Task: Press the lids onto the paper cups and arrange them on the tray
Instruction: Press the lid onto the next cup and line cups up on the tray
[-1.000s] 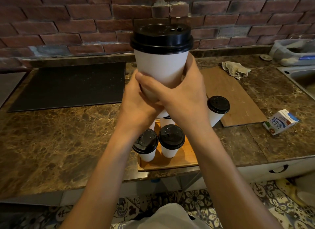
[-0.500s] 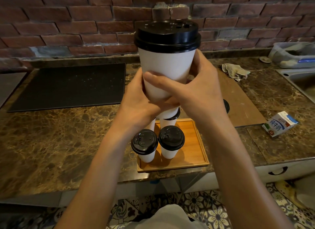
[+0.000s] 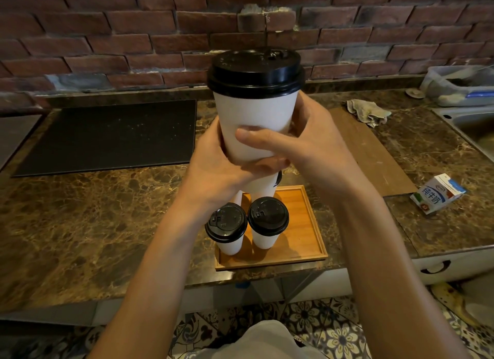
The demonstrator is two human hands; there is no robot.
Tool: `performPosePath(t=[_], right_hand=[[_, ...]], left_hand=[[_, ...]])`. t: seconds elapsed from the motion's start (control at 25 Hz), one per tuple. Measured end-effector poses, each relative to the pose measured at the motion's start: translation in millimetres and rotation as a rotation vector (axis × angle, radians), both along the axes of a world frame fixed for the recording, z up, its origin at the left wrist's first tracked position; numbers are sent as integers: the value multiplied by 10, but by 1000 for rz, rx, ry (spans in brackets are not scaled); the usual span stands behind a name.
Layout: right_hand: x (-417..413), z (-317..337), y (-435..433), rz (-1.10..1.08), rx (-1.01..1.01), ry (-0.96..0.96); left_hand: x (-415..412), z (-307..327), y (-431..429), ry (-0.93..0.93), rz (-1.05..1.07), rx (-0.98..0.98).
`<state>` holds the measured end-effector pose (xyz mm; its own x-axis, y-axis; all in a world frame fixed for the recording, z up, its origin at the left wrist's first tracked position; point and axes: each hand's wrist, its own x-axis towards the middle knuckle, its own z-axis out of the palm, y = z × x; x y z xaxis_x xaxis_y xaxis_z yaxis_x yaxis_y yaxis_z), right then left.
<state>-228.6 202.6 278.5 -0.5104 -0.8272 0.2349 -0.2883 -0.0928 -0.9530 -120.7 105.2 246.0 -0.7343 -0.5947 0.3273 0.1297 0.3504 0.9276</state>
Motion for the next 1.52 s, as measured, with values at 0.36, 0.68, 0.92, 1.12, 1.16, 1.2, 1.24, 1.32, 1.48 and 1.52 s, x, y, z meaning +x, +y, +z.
performPosePath(t=[0.36, 0.68, 0.92, 1.12, 1.16, 1.2, 1.24, 1.32, 1.48, 1.52], right_hand=[[290, -76, -96, -273, -10, 72], [309, -68, -119, -331, -29, 99], [222, -27, -105, -290, -51, 112], [117, -43, -36, -140, -39, 20], [93, -48, -19, -106, -33, 1], [74, -53, -4, -81, -25, -6], [62, -54, 6, -68, -17, -8], [61, -40, 8, -65, -1, 7], [114, 9, -30, -126, 2, 67], [130, 21, -41, -144, -1, 81]], left_hand=[[-104, -82, -11, 60, 122, 28], [-47, -53, 13, 40, 94, -29], [-31, -46, -40, 12, 13, -16], [-17, -47, -67, -13, -35, 3], [-6, -43, -64, -24, -39, -2], [2, -41, -61, -36, -37, -9], [8, -34, -52, -47, -25, -13], [0, -50, -55, -34, 3, -19], [-66, -70, -42, -3, 36, -10], [-81, -82, -45, 9, 52, -1]])
